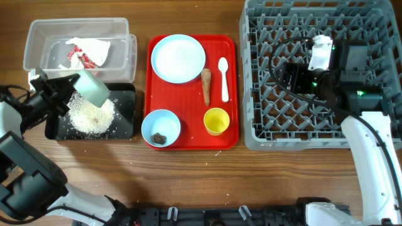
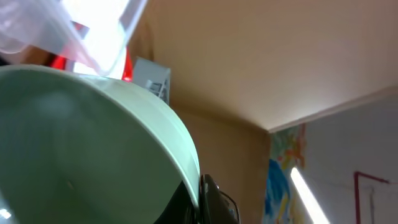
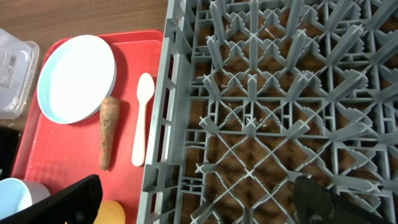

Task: Sort waste into correct bins and load items into the dishwasher rack
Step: 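Return the empty bowl to the red tray and grasp the blue bowl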

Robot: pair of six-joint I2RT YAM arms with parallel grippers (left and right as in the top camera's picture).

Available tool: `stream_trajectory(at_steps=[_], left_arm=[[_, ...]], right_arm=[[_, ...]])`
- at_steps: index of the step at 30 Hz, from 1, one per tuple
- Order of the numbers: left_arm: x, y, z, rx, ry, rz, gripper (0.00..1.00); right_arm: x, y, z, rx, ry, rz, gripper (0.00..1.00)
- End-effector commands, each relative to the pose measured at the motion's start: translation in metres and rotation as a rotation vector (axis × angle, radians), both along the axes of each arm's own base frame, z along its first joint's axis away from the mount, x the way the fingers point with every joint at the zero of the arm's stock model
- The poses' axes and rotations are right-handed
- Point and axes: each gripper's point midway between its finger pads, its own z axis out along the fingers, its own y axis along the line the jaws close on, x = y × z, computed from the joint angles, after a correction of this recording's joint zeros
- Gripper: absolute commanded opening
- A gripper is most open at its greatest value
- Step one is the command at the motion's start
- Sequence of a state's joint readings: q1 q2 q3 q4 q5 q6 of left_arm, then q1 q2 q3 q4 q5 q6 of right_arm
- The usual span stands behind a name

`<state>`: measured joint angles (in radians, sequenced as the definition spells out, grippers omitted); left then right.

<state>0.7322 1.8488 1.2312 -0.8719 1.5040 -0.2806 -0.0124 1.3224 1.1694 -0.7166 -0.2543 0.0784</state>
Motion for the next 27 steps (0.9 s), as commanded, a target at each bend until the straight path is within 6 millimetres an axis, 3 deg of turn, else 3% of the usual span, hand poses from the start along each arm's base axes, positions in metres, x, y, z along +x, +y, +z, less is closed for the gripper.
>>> stream_trajectory(at_steps=[1,4,6,11,12,14,16,19,24,27], left_arm=[[-0.001,0.002,0.003,0.036,-0.059,0.002,0.04],[-0.002,-0.010,0.016,-0.019,-0.072,-0.023,0.04],[-0.001,-0.037,0.026,0.043,-0.087,-0.090,0.04],[0.012,-0.155,0.030,0.356,-0.102,-0.355,0.04],[0.019,-0.195,0.025,0.469,-0.141,-0.416,0.04],[0.028,-0.228,0.007,0.653,-0.159,-0.435,0.04],[0.037,-0.244,-0.027,0.987,-0.140,-0.407,0.04],[0.024,-0.275,-0.062,1.367,-0.183,-0.490,0.04],[-0.004,-0.305,-0.101,1.590,-0.182,-0.635,0.04],[-0.011,-0.303,-0.121,1.638,-0.138,-0.682,0.04]], right_arm=[[0.005,0.001,0.007,0.016,-0.014,-0.006,0.99],[0.005,0.001,0.007,0.025,-0.011,-0.017,0.99],[0.005,0.001,0.007,0.026,-0.011,-0.017,0.99],[0.007,0.001,0.009,0.026,-0.025,-0.018,0.99],[0.007,0.001,0.009,0.026,-0.024,-0.017,0.99],[0.007,0.001,0.009,0.026,-0.024,-0.017,0.99],[0.007,0.001,0.009,0.026,-0.024,-0.018,1.00],[0.007,0.001,0.008,0.026,-0.024,-0.018,1.00],[0.007,0.001,0.007,0.026,-0.019,-0.017,1.00],[0.007,0.001,0.007,0.026,-0.019,-0.017,0.99]])
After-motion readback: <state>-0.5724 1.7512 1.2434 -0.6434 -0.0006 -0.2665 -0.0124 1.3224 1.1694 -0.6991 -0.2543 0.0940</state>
